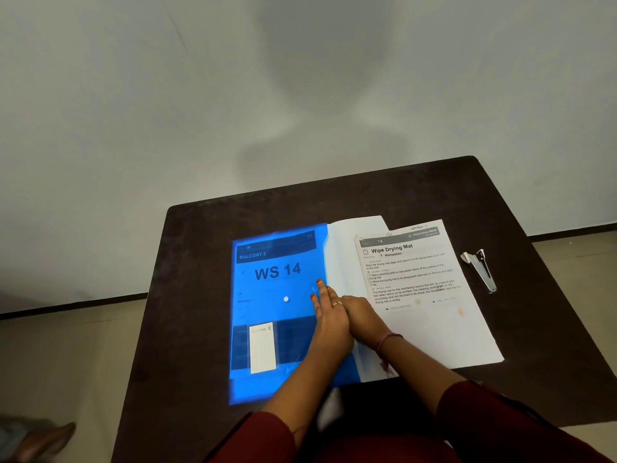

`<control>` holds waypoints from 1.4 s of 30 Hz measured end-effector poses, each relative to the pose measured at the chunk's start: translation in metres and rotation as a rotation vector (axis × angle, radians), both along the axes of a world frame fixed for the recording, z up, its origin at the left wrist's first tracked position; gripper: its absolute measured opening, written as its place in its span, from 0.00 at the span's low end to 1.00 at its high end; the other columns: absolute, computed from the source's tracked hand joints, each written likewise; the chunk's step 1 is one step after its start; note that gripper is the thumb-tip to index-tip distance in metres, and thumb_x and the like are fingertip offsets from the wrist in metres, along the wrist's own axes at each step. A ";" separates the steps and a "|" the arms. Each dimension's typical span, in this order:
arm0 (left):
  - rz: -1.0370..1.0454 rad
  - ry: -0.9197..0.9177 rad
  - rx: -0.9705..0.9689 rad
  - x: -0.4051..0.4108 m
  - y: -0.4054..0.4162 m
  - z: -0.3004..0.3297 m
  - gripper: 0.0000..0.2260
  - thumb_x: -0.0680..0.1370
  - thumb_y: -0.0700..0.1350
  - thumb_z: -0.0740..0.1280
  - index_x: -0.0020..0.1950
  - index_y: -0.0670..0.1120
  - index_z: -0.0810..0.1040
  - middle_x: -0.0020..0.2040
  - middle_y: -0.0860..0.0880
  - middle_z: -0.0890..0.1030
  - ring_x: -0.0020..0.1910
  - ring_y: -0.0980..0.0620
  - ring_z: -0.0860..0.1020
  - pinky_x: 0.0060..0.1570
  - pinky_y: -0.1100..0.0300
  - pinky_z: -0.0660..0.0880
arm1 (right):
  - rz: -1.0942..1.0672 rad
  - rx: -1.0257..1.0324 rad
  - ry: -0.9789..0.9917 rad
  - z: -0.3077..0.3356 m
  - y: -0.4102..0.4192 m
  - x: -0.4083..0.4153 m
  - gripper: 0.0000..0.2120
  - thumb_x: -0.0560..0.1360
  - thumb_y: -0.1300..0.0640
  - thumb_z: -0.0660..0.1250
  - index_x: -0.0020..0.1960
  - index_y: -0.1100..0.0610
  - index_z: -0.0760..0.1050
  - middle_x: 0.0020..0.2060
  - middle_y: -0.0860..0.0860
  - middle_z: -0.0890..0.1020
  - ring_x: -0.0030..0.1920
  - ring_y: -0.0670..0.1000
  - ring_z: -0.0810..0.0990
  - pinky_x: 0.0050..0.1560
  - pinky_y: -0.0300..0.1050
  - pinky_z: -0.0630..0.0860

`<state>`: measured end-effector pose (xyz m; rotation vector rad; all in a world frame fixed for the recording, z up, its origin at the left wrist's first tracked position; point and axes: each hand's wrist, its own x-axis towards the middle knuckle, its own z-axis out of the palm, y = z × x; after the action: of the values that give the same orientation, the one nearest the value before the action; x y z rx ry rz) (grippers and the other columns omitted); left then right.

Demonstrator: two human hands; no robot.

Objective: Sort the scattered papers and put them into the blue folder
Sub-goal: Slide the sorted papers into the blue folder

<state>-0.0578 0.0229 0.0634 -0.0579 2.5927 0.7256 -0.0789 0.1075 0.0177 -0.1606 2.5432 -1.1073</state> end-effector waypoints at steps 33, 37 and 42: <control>0.480 -0.106 0.405 -0.025 0.068 -0.041 0.04 0.74 0.39 0.64 0.45 0.39 0.75 0.42 0.43 0.76 0.41 0.45 0.73 0.41 0.56 0.72 | -0.765 0.031 -0.097 -0.008 0.215 -0.002 0.20 0.71 0.53 0.73 0.60 0.59 0.75 0.50 0.55 0.81 0.51 0.54 0.79 0.55 0.52 0.78; 0.547 -0.060 0.462 -0.026 0.074 -0.039 0.18 0.77 0.41 0.66 0.66 0.43 0.70 0.48 0.45 0.76 0.45 0.51 0.74 0.49 0.59 0.72 | -0.779 -0.037 -0.052 -0.009 0.216 -0.006 0.13 0.75 0.57 0.69 0.58 0.61 0.78 0.44 0.56 0.81 0.45 0.53 0.78 0.52 0.49 0.77; 0.509 -0.040 0.532 -0.026 0.081 -0.038 0.18 0.78 0.44 0.66 0.67 0.47 0.69 0.41 0.53 0.75 0.41 0.56 0.75 0.42 0.63 0.73 | -0.717 -0.031 0.024 -0.010 0.211 -0.001 0.12 0.78 0.61 0.63 0.60 0.63 0.76 0.54 0.58 0.79 0.48 0.49 0.74 0.45 0.38 0.71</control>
<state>-0.0842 0.1041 0.0255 -0.5698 2.2713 1.5495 -0.0800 0.3185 0.0073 0.7916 2.6648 -1.3759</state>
